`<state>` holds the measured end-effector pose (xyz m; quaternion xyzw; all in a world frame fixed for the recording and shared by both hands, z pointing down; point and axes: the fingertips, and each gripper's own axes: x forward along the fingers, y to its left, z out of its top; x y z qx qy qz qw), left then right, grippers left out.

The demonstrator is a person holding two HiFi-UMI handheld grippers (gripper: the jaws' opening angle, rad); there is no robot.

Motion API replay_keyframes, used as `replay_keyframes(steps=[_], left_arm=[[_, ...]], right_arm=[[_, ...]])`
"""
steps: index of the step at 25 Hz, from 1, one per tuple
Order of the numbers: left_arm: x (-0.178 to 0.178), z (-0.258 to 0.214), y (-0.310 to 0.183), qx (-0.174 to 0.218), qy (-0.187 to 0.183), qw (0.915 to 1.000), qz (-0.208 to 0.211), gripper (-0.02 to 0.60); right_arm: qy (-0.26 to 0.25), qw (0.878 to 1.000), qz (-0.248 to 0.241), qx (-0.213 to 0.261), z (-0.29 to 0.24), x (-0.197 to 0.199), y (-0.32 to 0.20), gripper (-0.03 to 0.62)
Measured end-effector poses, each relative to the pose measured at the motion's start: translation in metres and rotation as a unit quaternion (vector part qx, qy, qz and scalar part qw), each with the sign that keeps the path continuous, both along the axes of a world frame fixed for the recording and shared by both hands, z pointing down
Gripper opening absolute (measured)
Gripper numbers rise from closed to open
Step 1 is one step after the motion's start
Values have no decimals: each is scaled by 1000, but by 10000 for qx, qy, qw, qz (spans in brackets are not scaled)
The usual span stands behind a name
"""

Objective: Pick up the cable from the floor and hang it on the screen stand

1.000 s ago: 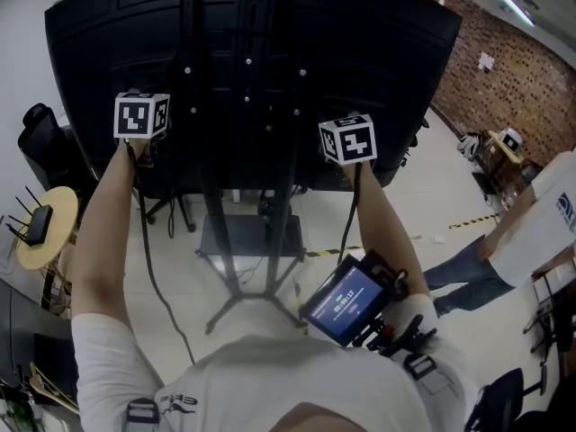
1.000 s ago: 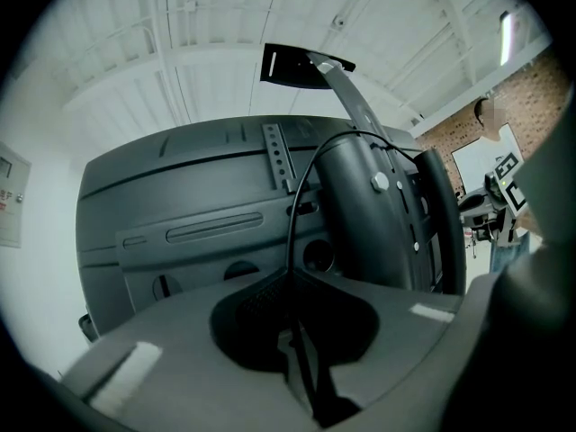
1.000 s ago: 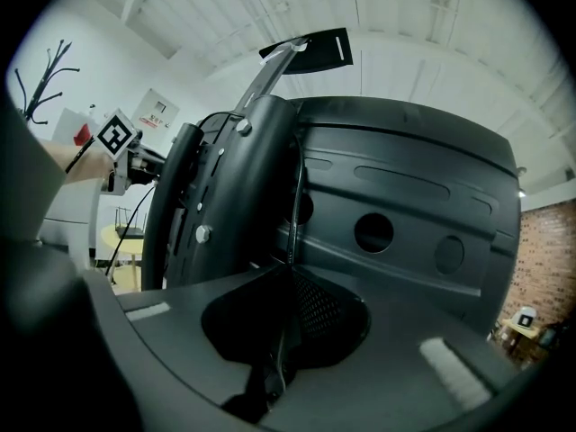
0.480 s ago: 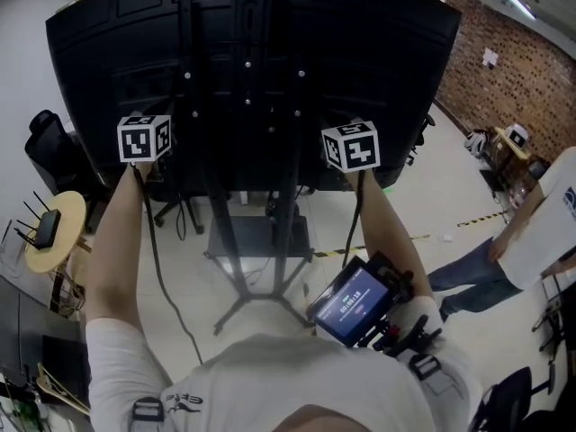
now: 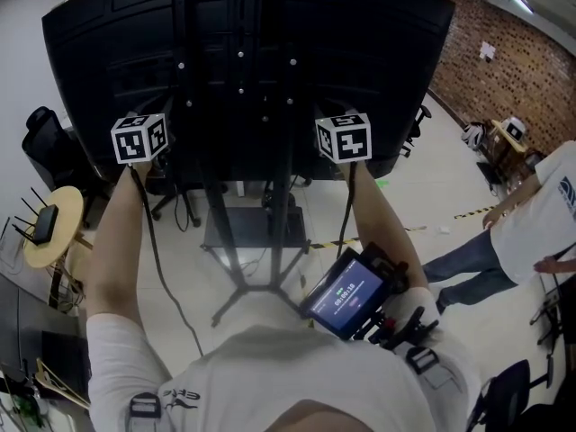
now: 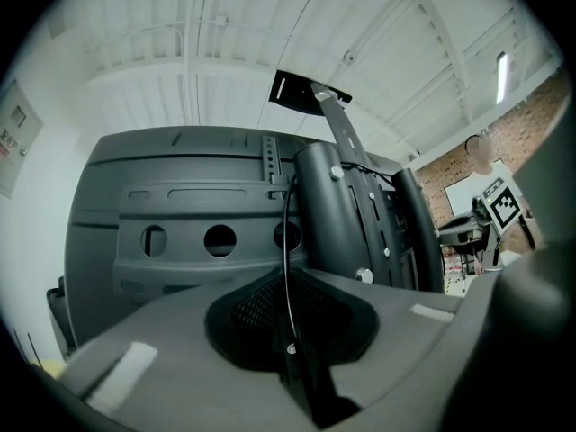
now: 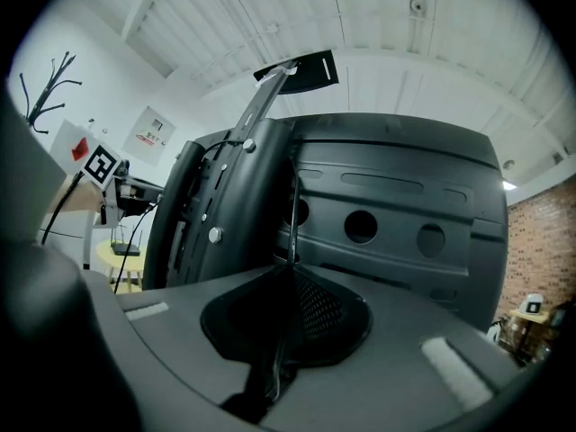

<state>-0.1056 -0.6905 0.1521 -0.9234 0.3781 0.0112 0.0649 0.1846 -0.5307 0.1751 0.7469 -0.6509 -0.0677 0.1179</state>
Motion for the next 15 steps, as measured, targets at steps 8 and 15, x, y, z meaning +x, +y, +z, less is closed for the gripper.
replay_keyframes(steps=[8, 15], left_arm=[[-19, 27, 19, 91, 343, 9994, -27, 104], [-21, 43, 55, 191, 223, 9990, -345, 103]], right_arm=[[57, 9993, 93, 357, 2, -8, 19, 135], [0, 9964, -153, 839, -4, -21, 33, 109]])
